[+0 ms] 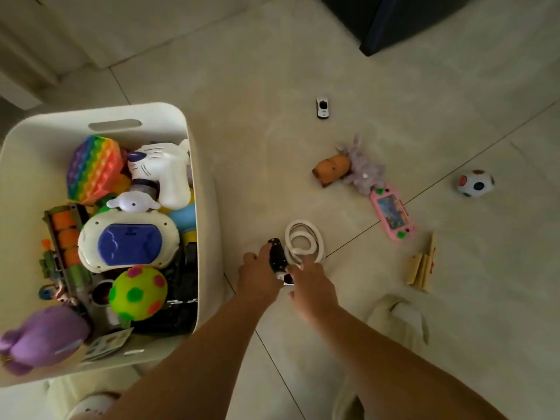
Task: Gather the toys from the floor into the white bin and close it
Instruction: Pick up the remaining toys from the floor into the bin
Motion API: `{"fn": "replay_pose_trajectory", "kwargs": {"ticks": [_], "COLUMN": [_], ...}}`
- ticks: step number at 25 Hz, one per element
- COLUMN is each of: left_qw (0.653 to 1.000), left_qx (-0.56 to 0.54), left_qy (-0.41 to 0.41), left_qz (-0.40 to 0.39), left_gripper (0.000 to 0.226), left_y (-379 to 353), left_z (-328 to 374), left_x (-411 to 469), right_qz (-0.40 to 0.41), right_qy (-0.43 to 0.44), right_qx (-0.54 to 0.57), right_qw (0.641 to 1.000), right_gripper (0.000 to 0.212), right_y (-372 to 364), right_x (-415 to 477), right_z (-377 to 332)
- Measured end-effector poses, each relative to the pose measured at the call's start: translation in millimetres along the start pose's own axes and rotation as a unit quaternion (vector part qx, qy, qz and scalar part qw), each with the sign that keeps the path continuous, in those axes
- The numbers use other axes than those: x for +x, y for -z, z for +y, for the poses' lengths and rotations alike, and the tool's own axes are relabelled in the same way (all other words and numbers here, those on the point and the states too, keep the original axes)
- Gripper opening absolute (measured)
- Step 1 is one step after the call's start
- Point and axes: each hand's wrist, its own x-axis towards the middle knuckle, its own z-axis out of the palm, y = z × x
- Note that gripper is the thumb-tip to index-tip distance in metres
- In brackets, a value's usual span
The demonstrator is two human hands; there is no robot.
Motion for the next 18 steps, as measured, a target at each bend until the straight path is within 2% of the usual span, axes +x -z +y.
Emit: {"fn": "replay_pose_trajectory", "kwargs": {"ticks": [4,6,9,11,13,16,18], "left_qw": [0.999,0.996,0.971,0.955,0.934,0.909,0.911], "left_qx": [0.022,-0.058,-0.197,-0.249,-0.305,-0.356,-0.349], "left_qy": [0.015,0.060,0.115,0.128,0.140,0.170,0.175], "left_qz": [0.023,0.038,0.077,0.099,0.119,0.136,0.132], "left_gripper": [0.052,0.050,0.049,0.045,0.042,0.032,0.029], "left_y": [-5,-4,2,6,9,12,11], "left_z": [-6,-5,-3,0,1,0,1], "left_x": [9,7,3,-1,-2,-3,-3], "right_qz": [0.053,0.057,0.018,-0.010,-0.029,-0.049,-0.040], "right_qy": [-0.005,-0.026,-0.052,-0.048,-0.037,-0.045,-0.062], "right_qx": [0.003,0.092,0.262,0.302,0.244,0.156,0.146], "right_qw": [0.999,0.994,0.963,0.952,0.968,0.986,0.987], "right_gripper": [0.039,0.037,0.038,0.048,0.056,0.046,0.039], "right_y": [-1,7,23,31,32,25,20], "right_x": [1,0,6,15,24,32,36], "right_z": [0,-1,-9,-16,-24,-34,-38]}}
